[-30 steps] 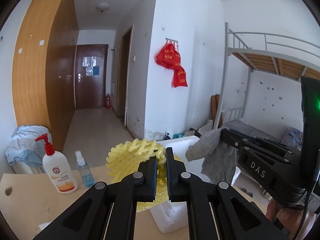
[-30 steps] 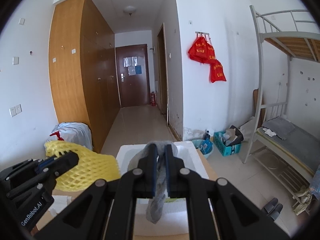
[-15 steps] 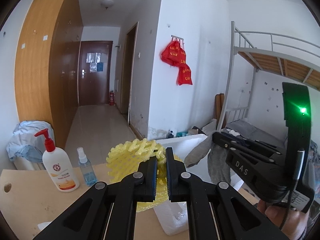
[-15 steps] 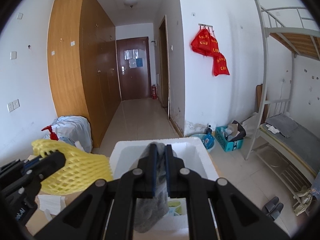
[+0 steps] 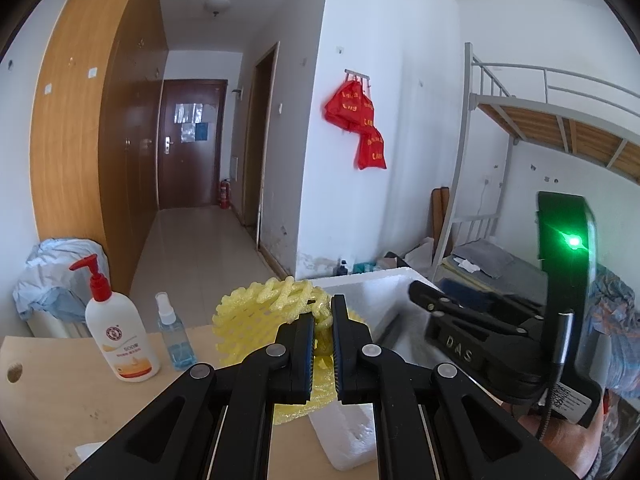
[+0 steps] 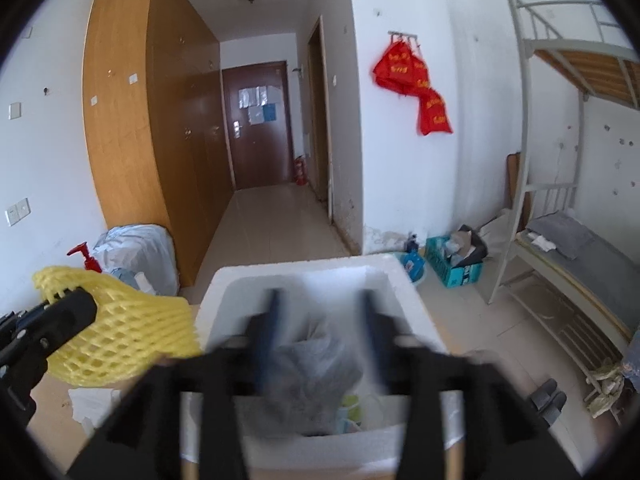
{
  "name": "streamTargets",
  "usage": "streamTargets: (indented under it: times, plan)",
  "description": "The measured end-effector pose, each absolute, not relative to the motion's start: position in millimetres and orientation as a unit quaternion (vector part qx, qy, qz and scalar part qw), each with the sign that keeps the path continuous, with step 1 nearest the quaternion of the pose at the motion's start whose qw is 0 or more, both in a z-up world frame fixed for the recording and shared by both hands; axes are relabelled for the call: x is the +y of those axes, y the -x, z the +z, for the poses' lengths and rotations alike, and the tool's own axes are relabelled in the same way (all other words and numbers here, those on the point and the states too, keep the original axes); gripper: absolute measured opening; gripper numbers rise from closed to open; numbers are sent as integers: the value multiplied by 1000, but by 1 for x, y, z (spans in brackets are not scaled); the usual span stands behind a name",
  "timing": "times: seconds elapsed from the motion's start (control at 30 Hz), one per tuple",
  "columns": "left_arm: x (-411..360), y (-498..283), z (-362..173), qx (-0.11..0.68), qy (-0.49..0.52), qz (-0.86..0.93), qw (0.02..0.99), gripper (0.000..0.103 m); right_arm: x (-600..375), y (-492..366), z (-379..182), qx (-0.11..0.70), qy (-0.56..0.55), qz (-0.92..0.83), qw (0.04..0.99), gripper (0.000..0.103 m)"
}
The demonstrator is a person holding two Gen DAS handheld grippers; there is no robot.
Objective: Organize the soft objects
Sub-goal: 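Open the right gripper to drop the grey sock into the foam box, then lower the yellow foam net into the foam box and open the left gripper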
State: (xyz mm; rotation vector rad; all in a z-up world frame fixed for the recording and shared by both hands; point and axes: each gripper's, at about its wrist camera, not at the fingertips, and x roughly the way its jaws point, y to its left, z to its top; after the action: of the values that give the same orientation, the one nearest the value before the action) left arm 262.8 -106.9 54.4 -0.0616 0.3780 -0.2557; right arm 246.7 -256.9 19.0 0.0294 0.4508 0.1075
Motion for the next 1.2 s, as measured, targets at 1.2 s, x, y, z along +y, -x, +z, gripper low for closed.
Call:
streamTargets:
  times: [1.2]
  plan:
    - [-185,-292,50,195,21,-210,958,8,-337,-177,28,158,-71,-18,985,86]
